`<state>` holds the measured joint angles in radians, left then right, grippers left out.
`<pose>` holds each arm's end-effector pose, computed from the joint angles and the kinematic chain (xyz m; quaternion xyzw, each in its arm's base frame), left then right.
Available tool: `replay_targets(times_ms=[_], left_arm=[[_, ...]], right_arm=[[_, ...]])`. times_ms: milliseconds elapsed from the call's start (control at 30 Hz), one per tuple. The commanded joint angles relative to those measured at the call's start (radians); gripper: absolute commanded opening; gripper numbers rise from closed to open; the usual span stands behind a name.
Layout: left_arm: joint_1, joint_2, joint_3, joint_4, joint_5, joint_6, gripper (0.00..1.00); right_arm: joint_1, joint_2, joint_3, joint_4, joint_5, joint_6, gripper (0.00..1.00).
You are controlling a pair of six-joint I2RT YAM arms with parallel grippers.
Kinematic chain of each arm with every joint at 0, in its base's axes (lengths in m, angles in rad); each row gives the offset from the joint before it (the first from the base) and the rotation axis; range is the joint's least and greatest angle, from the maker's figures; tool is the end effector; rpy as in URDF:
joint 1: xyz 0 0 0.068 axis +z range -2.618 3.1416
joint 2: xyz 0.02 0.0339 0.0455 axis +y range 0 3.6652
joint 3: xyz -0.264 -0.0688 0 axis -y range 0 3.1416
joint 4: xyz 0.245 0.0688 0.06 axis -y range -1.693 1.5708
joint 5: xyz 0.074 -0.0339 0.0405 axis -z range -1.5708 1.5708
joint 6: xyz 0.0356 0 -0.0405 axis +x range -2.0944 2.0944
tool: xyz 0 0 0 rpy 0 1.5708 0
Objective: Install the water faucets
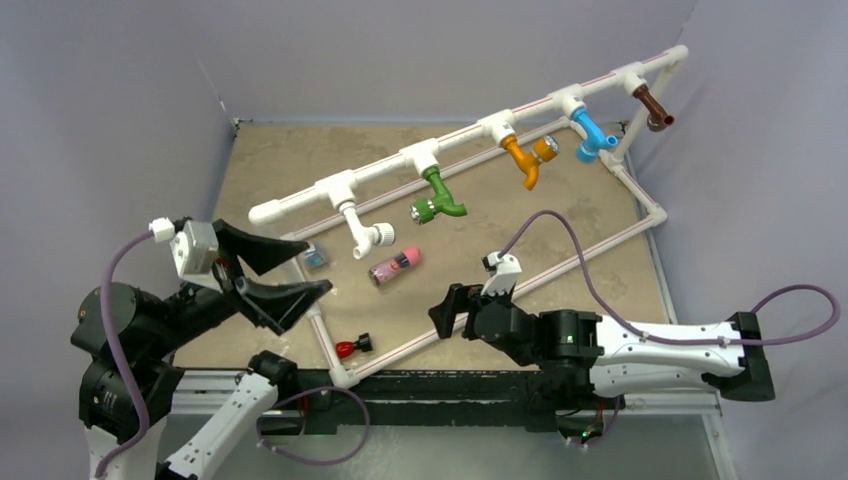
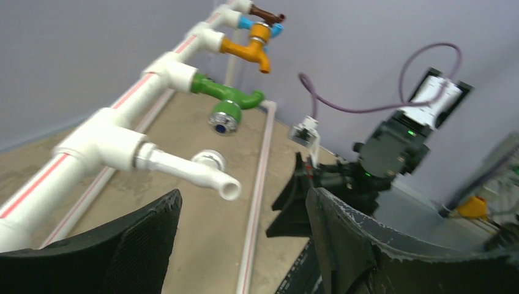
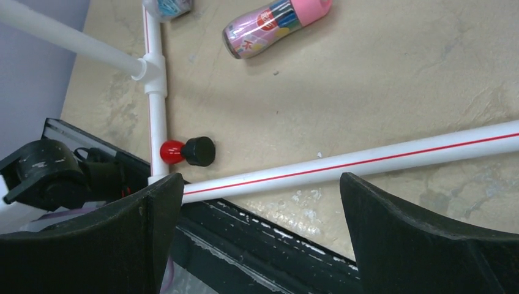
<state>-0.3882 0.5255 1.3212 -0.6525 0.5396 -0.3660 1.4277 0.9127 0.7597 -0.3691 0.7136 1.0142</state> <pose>0.0150 -0.0259 0.4779 0.2085 0.6288 -0.4305 0.6131 0.0512 0.1919 0.2940 0.0046 0.8298 0.3371 0.4448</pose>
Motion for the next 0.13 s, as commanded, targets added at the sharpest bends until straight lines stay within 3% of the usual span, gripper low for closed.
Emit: replay_targets(times_ms=[0,100], left_arm=[[-0.005,-0.034,-0.034,0.044,0.233,-0.037,0.75],[-0.005,-0.047,-0.041,0.038,0.257,-0.033,0.76]], right_arm=[[-0.001,-0.022,-0.049,0.019,0.045,0.062,0.99],[-0.001,-0.043,-0.064,0.024,0.073,0.104,0.99]])
